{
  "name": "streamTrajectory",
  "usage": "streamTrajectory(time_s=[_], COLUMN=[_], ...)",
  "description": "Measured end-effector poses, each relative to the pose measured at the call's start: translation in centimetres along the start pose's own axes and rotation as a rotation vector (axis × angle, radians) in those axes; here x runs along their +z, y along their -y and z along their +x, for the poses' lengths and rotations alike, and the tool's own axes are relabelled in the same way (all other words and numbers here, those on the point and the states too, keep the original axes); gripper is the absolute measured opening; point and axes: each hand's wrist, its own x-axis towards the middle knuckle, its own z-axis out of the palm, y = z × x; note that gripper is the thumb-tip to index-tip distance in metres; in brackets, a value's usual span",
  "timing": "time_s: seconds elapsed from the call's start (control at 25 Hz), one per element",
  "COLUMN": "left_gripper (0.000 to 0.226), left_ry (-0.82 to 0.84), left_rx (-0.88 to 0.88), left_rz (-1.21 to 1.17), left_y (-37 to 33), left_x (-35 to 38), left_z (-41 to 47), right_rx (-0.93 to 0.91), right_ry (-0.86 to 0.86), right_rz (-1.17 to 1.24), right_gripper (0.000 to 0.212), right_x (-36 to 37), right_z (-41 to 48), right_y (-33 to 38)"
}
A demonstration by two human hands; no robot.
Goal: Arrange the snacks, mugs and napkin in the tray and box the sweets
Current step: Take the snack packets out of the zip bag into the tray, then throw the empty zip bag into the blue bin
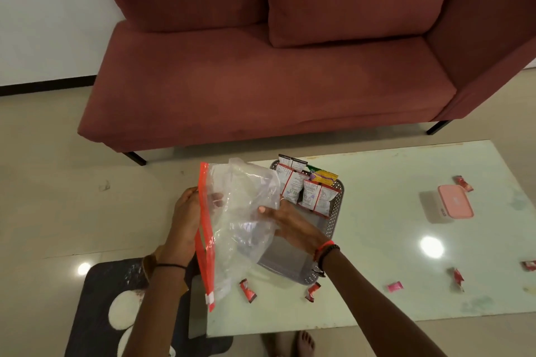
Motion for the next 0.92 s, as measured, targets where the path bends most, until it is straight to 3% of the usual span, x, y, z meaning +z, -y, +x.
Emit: streamTrajectory(time_s=[0.16,0.48,0.68,0.76,0.88,0.92], left_gripper=[0.011,0.043,0.032,0.030,0.030,0.025], left_ry=[-0.014,0.080,0.271,0.288,0.317,0.364], left_rx=[0.069,0.066,0.093,0.085,0.013,-0.008], left_rz=[0.211,0.463,0.712,0.686,0.425,0.358], left_y=[2.8,7.4,8.9,9.6,10.9,11.2], left_x=[1.5,4.2,5.5,5.8,5.7,5.9], left_z=[-0.7,-4.5,-8.2,-10.2,-13.4,-14.6], right_rx=[0.058,0.102,0.117,0.084,0.071,0.063], right_ry=[-0.004,-0.140,-0.115,-0.129,-0.210,-0.197], right_rz=[0.006,-0.174,-0.209,-0.282,-0.269,-0.262], right_gripper=[0.048,0.047,0.033,0.034,0.067,0.064], right_x=[0.1,1.2,2.3,2.7,2.6,2.6], right_z=[-2.7,-9.4,-13.5,-15.1,-17.8,-18.9], right_y=[0.1,-0.3,-1.1,-1.8,-3.1,-3.7])
